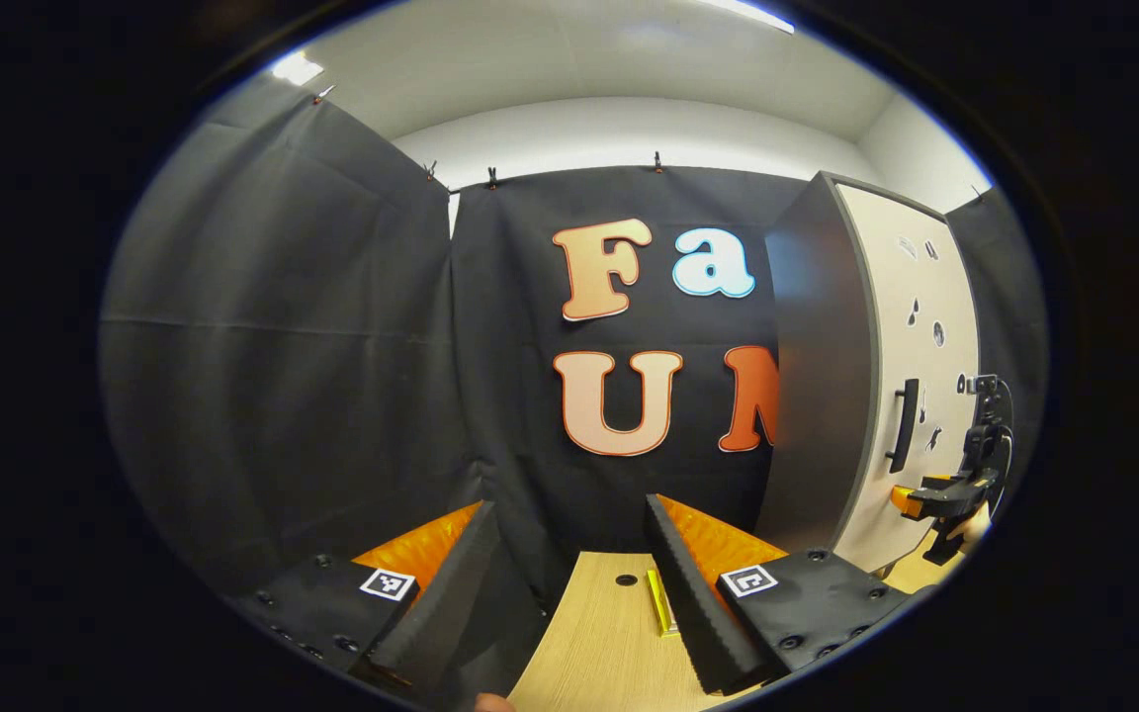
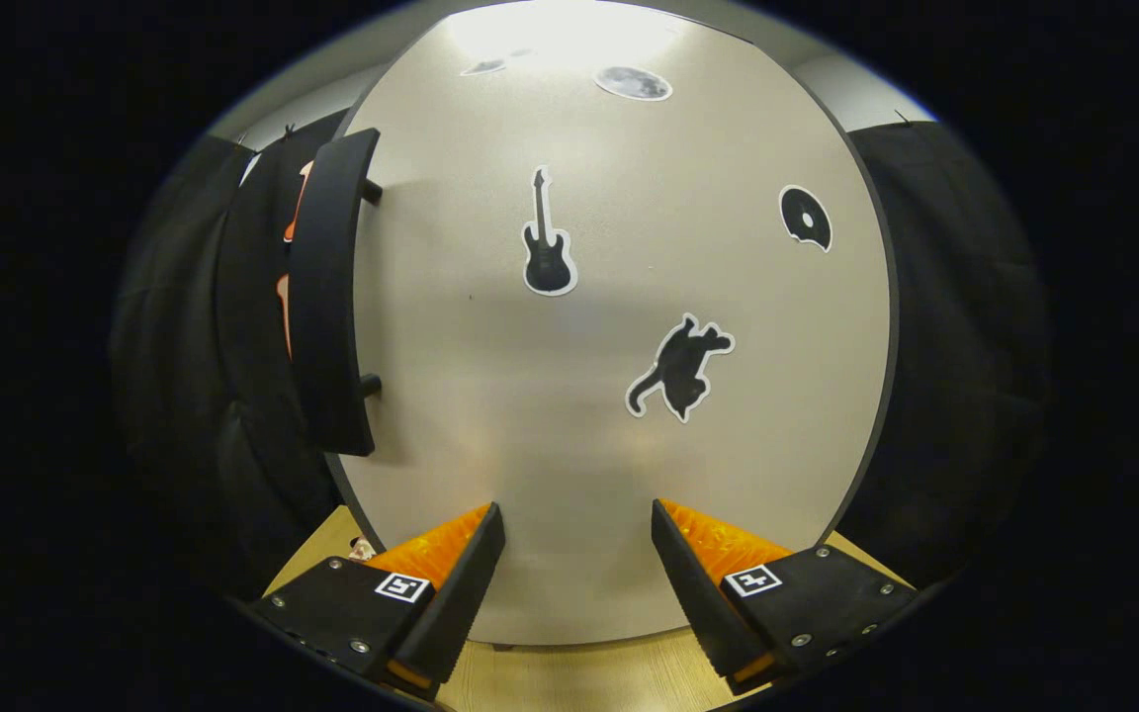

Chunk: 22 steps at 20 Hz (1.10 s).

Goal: Open the cabinet door with the right hand, grasp the bottle in the cabinet with the left hand and place it on the coaster, then close the cabinet door with the right hand.

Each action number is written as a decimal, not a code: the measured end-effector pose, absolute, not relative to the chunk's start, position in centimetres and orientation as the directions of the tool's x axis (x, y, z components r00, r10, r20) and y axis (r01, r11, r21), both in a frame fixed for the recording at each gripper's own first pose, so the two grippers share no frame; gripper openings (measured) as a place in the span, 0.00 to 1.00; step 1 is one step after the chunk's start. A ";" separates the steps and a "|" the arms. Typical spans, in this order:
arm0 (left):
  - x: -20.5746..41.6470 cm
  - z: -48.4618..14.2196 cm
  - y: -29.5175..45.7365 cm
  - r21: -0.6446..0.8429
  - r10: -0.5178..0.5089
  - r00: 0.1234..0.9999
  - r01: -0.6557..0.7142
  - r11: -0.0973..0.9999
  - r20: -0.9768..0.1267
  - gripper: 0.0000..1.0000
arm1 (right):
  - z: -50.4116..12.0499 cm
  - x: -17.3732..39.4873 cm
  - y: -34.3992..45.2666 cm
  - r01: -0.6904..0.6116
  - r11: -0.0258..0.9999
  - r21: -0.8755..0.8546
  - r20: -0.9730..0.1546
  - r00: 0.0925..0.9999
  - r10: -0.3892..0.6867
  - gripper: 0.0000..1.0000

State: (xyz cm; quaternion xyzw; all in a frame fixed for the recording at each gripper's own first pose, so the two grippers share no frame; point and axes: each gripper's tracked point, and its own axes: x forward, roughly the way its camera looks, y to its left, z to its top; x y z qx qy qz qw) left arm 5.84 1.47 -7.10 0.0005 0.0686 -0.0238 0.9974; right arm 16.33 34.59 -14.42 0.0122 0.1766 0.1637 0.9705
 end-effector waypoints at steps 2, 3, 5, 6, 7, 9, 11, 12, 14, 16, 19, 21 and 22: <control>6.0 -7.2 1.5 0.000 -0.045 0.989 0.046 0.999 -0.140 0.96 | -14.5 16.3 34.6 -0.319 0.944 0.084 -0.341 0.881 0.328 0.93; 6.1 -7.3 1.5 0.000 -0.045 0.989 0.045 0.999 -0.141 0.96 | -14.4 16.2 34.7 -0.321 0.943 0.084 -0.340 0.880 0.330 0.93; 6.5 -7.5 1.6 -0.001 -0.042 0.989 0.042 0.999 -0.145 0.96 | -14.5 16.2 34.3 -0.321 0.944 0.071 -0.347 0.880 0.325 0.93; 6.6 -7.6 1.5 -0.002 -0.042 0.988 0.042 0.999 -0.147 0.96 | -14.6 16.0 34.0 -0.316 0.946 0.067 -0.359 0.877 0.319 0.93; 6.8 -7.5 1.4 -0.004 -0.043 0.988 0.043 0.999 -0.147 0.96 | -14.5 15.8 33.9 -0.317 0.946 0.072 -0.370 0.872 0.321 0.93; 7.3 -7.2 1.3 -0.005 -0.045 0.989 0.045 0.999 -0.143 0.96 | -13.5 15.7 33.5 -0.332 0.939 0.086 -0.372 0.864 0.340 0.93; 7.7 -6.6 1.1 -0.004 -0.051 0.990 0.051 0.999 -0.133 0.96 | -11.5 15.3 32.4 -0.347 0.935 0.070 -0.353 0.868 0.348 0.93; 7.9 -6.2 0.9 -0.003 -0.052 0.991 0.052 0.999 -0.126 0.96 | -10.3 14.9 31.8 -0.355 0.933 0.056 -0.344 0.871 0.352 0.93; 8.3 -5.3 0.7 -0.001 -0.056 0.992 0.056 0.998 -0.112 0.98 | -7.7 14.1 30.5 -0.373 0.927 0.034 -0.336 0.869 0.362 0.93; 8.7 -4.2 0.6 0.000 -0.059 0.993 0.060 0.998 -0.098 0.95 | -4.8 13.3 28.8 -0.378 0.926 0.012 -0.327 0.873 0.361 0.93; 9.4 -1.6 0.9 0.003 -0.061 0.996 0.061 0.998 -0.070 0.96 | 0.3 12.2 26.3 -0.380 0.925 -0.012 -0.290 0.886 0.360 0.93; 9.3 0.6 1.6 0.020 -0.050 0.998 0.051 0.998 -0.033 0.95 | 3.5 11.4 24.5 -0.376 0.926 -0.006 -0.269 0.893 0.361 0.93; 9.2 1.9 2.2 0.030 -0.041 0.999 0.041 0.999 -0.013 0.96 | 5.0 11.0 23.5 -0.373 0.928 -0.003 -0.257 0.897 0.360 0.93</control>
